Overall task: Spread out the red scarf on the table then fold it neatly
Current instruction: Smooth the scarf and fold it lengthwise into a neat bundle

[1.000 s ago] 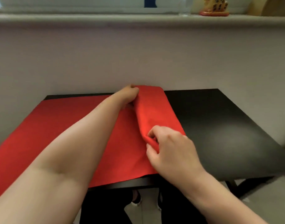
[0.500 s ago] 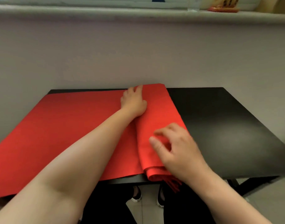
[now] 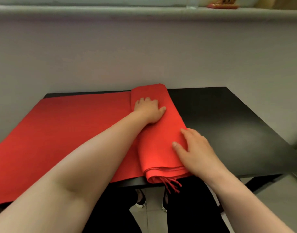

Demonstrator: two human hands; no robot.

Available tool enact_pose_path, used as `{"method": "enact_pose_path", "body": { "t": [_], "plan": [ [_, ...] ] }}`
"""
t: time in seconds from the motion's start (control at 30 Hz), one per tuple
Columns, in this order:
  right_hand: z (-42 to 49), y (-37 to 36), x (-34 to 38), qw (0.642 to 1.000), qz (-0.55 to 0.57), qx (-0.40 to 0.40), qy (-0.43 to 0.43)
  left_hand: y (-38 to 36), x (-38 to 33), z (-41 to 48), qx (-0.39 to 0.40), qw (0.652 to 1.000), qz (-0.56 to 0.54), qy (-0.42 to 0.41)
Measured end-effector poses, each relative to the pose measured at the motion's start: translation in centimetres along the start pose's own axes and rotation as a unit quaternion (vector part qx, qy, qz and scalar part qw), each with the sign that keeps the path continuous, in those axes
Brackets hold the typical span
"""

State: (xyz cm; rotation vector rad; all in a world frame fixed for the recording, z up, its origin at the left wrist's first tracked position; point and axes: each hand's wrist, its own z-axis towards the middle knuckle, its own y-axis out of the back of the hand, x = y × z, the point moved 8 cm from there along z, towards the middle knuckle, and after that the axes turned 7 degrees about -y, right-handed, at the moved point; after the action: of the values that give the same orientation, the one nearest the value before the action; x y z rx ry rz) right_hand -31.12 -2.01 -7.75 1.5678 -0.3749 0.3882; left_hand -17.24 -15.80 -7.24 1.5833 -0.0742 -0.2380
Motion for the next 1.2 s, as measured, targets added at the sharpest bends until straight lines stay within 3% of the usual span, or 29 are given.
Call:
{"method": "enact_pose_path", "body": {
  "t": [0.1, 0.23, 0.47, 0.63, 0.77, 0.87, 0.97, 1.2],
  "plan": [
    [0.9, 2.2, -2.1, 0.996, 0.043, -0.025, -0.08, 2.3, -2.3, 1.4, -0.055, 0.998, -0.005, 0.006],
    [1.1, 2.3, -3.0, 0.986, 0.108, 0.041, -0.123, 1.7, -4.7, 3.8, 0.01, 0.999, -0.015, 0.037],
    [2.0, 1.8, -3.6, 0.985, 0.116, 0.055, -0.115, 0.8, -6.1, 5.8, 0.085, 0.994, 0.056, 0.051],
    [2.3, 4.9, -6.2, 0.986, 0.109, -0.012, -0.129, 2.1, -8.8, 7.5, 0.011, 0.999, -0.041, -0.001],
    [1.8, 9.5, -8.9, 0.98, 0.087, -0.108, -0.143, 4.4, -11.9, 8.9, -0.069, 0.98, -0.181, -0.041],
    [0.8, 13.0, -8.3, 0.974, 0.066, -0.191, -0.105, 6.4, -12.7, 9.0, -0.115, 0.947, -0.291, -0.073],
    [0.0, 14.4, -5.1, 0.971, 0.056, -0.225, -0.054, 8.1, -11.1, 8.2, -0.139, 0.919, -0.36, -0.084],
    [-2.2, 11.4, 5.4, 0.983, 0.038, -0.167, 0.06, 8.8, -0.7, 4.6, -0.162, 0.885, -0.436, -0.021]
  ]
}}
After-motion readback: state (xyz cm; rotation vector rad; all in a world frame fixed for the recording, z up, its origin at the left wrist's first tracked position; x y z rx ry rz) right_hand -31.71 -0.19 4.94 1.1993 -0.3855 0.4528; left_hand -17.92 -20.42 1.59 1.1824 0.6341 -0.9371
